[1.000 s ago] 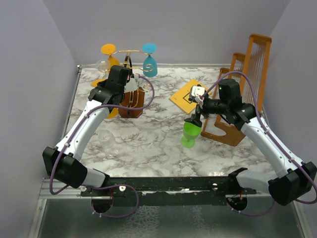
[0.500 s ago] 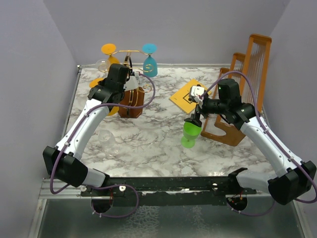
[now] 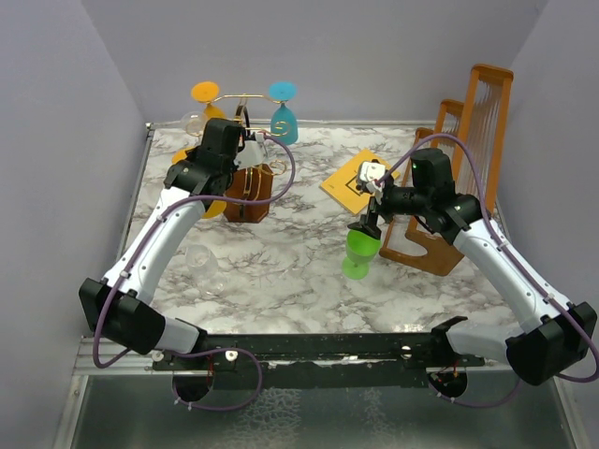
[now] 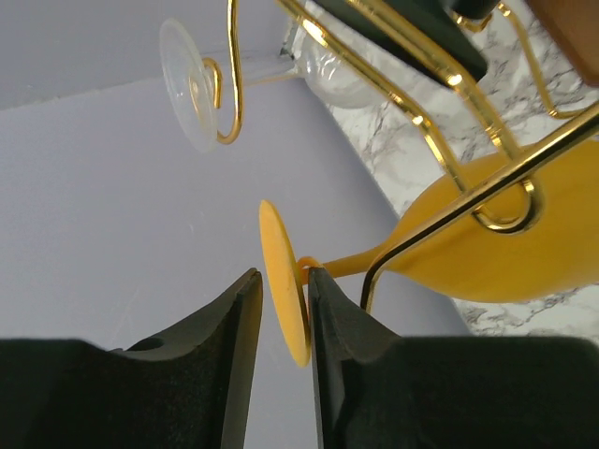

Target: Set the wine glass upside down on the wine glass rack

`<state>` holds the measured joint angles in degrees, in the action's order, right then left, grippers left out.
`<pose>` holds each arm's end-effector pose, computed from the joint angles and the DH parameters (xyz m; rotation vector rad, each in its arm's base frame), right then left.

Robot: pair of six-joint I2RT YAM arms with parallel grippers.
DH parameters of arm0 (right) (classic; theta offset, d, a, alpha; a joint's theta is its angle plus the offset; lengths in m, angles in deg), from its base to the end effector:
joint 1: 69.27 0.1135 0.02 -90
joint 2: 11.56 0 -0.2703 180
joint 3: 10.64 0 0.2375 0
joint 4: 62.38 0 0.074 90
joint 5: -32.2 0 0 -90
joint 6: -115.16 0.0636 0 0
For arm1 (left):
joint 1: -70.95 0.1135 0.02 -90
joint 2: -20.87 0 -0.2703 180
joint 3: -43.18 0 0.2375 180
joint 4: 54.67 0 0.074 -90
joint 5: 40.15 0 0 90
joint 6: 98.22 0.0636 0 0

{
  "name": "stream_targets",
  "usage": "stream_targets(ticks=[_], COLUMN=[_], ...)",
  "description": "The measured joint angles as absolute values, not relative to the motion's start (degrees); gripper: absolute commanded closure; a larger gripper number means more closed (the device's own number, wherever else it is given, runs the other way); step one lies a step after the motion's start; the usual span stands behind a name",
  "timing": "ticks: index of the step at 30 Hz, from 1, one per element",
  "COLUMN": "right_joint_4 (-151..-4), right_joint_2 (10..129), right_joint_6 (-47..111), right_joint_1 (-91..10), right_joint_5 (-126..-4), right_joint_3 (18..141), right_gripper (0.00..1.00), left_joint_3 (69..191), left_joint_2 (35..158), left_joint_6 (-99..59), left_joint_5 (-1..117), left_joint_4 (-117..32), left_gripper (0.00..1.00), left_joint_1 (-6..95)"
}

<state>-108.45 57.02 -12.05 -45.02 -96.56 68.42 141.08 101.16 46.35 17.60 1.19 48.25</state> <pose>0.2164 0.1412 0.3364 -1.3751 1.5831 0.6015 0.2909 -0.0849 0.3727 1.1613 1.9595 0.9275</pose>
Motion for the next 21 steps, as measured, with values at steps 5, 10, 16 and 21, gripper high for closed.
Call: stream_targets(ticks=[5, 10, 16, 21], right_joint_4=[-108.4, -108.4, -108.4, -108.4], right_joint_2=[57.2, 57.2, 57.2, 57.2], right_joint_6=[-12.1, -12.1, -12.1, -12.1], right_joint_1=[-45.0, -45.0, -45.0, -45.0], right_joint_5=[-96.4, -96.4, -96.4, -96.4], right_joint_3=[68.4, 68.4, 68.4, 68.4], right_gripper=[0.0, 0.0, 0.0, 0.0], left_joint_3=[141.8, 143.1, 144.4, 144.4], left_joint_2=[100.5, 100.2, 97.9, 93.9], left_joint_6=[45.1, 44.1, 41.6, 38.8], left_joint_5=[20.8, 23.4, 28.6, 35.6], left_joint_4=[2.3, 3.7, 5.7, 8.3], left_gripper=[0.64, 0.6, 0.51, 0.39], left_joint_1=[47.9, 47.8, 47.8, 47.7])
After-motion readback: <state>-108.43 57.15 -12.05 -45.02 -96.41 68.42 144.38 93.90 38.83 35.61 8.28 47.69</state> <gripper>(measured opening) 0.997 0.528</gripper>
